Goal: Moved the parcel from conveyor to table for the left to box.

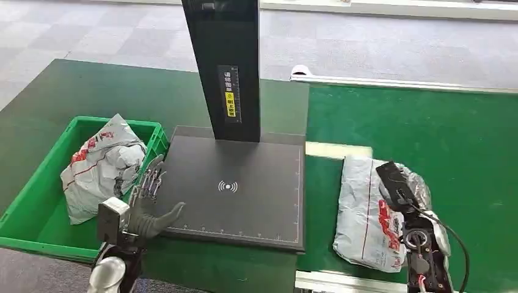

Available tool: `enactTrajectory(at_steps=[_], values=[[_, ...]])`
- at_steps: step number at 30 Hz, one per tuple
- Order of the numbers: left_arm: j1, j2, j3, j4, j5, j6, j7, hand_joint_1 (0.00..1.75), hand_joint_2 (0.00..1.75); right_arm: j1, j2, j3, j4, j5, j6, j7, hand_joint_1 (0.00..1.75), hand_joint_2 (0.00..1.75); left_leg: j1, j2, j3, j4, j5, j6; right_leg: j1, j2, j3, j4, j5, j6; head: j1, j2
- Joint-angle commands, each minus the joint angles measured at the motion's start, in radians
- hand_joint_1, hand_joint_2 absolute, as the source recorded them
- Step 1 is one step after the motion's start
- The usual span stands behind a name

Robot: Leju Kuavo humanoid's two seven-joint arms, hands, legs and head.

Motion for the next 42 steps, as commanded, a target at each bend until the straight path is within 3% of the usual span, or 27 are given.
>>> enactTrajectory(at_steps=[1,19,20,21,42], values=[[-0.059,0.010,-0.024,0.101,-0.006,-0.002,0.004,0.00,1.75,-0.098,-0.007,0.169,0.381,0.088,-0.004,0.075,0.00,1.75,0.000,0.001,0.001,-0.002,0.002,0.000,0.000,0.000,0.001,-0.002,0.002,0.000,0.000,0.000],[-0.034,0.035,-0.054,0.078,0.020,0.025,0.025,0.00,1.75,-0.089,-0.015,0.224,0.410,0.076,0.095,0.117,0.00,1.75,0.000,-0.001,0.007,-0.002,0.001,0.000,0.000,-0.002,0.007,-0.002,0.001,0.000,0.000,0.000],[-0.037,0.036,-0.058,0.084,0.023,0.028,0.026,0.00,1.75,-0.088,-0.017,0.231,0.417,0.072,0.099,0.120,0.14,1.75,0.000,-0.001,0.008,-0.001,0.001,0.000,0.000,-0.001,0.008,-0.002,0.001,0.000,0.000,0.000],[-0.037,0.037,-0.060,0.084,0.026,0.030,0.026,0.00,1.75,-0.088,-0.019,0.238,0.424,0.068,0.099,0.119,1.75,1.75,0.000,-0.001,0.009,-0.001,0.001,0.000,0.000,-0.001,0.009,-0.001,0.000,0.000,0.000,0.000],[-0.013,0.043,-0.064,0.070,0.036,0.040,0.029,0.00,1.75,-0.079,-0.036,0.266,0.400,0.024,0.119,0.104,1.75,1.75,0.000,-0.002,0.011,-0.002,0.001,0.001,0.000,-0.003,0.012,-0.003,0.000,0.000,0.000,0.000]])
